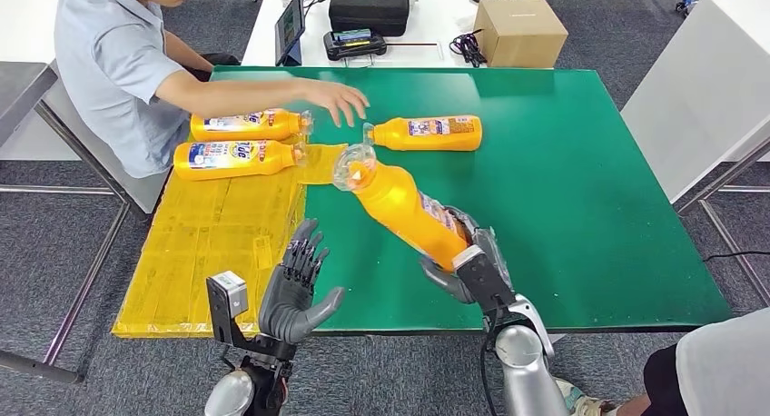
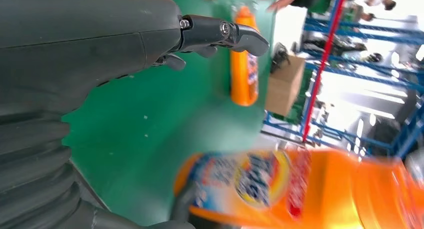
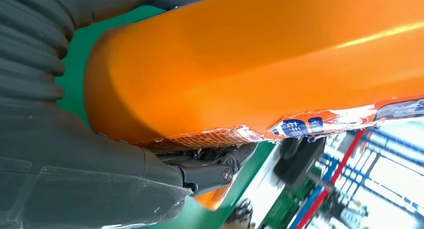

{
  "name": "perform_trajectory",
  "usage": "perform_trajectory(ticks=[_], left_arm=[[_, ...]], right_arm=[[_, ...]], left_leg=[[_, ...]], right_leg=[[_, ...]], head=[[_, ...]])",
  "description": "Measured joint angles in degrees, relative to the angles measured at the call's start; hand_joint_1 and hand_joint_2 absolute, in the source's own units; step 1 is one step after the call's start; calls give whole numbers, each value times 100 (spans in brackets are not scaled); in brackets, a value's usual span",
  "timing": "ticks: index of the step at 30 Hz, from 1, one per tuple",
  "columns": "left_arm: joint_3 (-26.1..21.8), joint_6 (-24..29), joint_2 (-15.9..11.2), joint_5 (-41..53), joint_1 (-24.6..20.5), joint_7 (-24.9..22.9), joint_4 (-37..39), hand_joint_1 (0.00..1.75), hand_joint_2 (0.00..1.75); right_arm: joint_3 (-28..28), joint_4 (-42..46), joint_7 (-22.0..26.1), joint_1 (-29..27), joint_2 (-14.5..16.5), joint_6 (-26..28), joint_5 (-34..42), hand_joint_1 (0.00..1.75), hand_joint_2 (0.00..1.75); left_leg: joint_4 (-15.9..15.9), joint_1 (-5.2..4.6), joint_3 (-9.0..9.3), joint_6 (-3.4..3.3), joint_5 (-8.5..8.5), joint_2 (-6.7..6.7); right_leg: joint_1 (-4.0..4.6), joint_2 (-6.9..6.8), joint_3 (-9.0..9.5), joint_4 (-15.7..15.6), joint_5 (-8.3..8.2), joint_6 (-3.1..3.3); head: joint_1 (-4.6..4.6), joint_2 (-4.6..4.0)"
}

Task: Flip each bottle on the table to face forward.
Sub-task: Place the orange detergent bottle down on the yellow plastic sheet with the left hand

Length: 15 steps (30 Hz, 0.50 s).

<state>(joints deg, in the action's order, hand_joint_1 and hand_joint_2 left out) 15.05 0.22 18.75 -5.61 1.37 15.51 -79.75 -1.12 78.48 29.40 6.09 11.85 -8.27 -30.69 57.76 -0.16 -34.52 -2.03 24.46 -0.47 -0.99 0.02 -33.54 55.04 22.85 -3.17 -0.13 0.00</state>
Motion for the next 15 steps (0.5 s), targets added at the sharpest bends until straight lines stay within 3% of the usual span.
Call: perform_trajectory(ticks=[9, 15], left_arm=[[269, -9, 0, 264, -297, 144, 107, 0, 175], [366, 441, 0, 974, -475, 84, 327, 0, 175]], right_arm=[[-610, -690, -4, 126, 0, 208, -270, 175, 175], [-809, -859, -54, 166, 2, 418, -452, 175, 175]], left_leg=[[0, 0, -1, 0, -1, 0], [0, 0, -4, 0, -1, -1]], right_leg=[[0, 0, -1, 0, 0, 0], [0, 0, -3, 0, 0, 0]], head=[[-1, 0], [-1, 0]])
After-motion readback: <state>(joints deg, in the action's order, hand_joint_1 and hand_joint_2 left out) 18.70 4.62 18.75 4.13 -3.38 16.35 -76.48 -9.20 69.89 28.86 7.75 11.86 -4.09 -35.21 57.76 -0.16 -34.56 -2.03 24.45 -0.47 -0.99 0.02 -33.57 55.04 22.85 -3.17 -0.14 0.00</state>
